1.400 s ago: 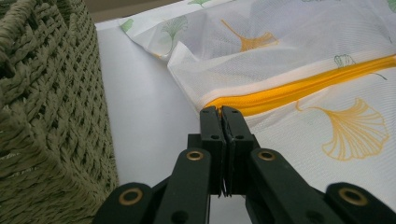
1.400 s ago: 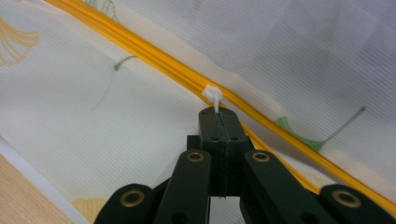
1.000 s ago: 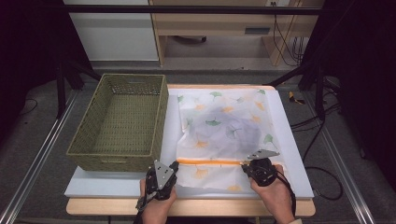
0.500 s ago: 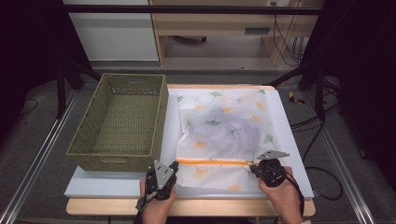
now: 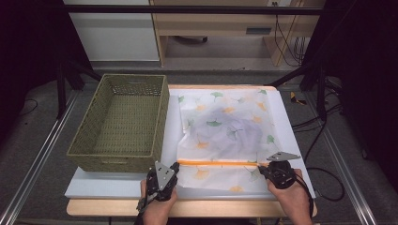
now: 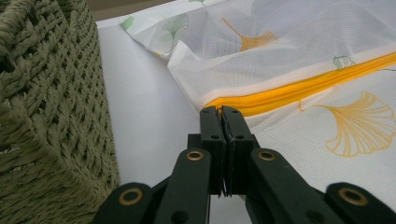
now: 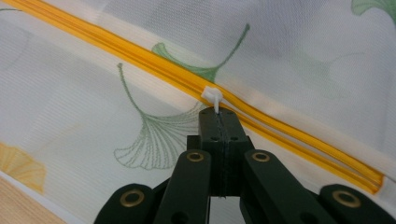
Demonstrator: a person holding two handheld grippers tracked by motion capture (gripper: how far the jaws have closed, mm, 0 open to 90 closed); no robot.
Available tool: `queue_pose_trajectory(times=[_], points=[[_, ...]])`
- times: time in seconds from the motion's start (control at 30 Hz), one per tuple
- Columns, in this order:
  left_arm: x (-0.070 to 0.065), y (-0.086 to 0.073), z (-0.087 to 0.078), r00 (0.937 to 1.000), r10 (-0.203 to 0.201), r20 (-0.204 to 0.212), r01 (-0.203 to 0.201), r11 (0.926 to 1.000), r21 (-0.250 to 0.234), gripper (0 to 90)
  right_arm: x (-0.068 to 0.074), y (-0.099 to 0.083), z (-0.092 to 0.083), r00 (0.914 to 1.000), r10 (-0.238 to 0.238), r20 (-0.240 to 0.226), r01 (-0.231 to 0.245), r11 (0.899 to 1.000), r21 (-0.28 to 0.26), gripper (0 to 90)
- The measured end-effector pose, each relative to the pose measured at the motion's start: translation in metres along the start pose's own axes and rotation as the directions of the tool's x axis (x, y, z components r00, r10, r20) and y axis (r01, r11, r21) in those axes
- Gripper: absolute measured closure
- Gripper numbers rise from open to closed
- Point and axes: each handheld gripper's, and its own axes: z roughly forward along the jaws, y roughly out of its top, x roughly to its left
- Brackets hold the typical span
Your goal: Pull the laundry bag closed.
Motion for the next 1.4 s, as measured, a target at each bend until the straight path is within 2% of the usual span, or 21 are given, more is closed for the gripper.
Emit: queue_pose_trajectory(times=[0.67, 1.4], points=[[0.000, -0.001, 0.000, 1.0000, -0.001, 0.001, 0.001, 1.0000, 0.002, 87.8, -0.015, -0.009, -0.007, 0.9997, 0.014, 0.018, -0.014, 1.000, -0.012, 90.0], [-0.001, -0.001, 0.001, 1.0000, -0.001, -0.001, 0.001, 1.0000, 0.003, 87.8, -0.015, -0.012, -0.007, 0.9998, 0.010, 0.019, -0.009, 1.000, -0.028, 90.0]])
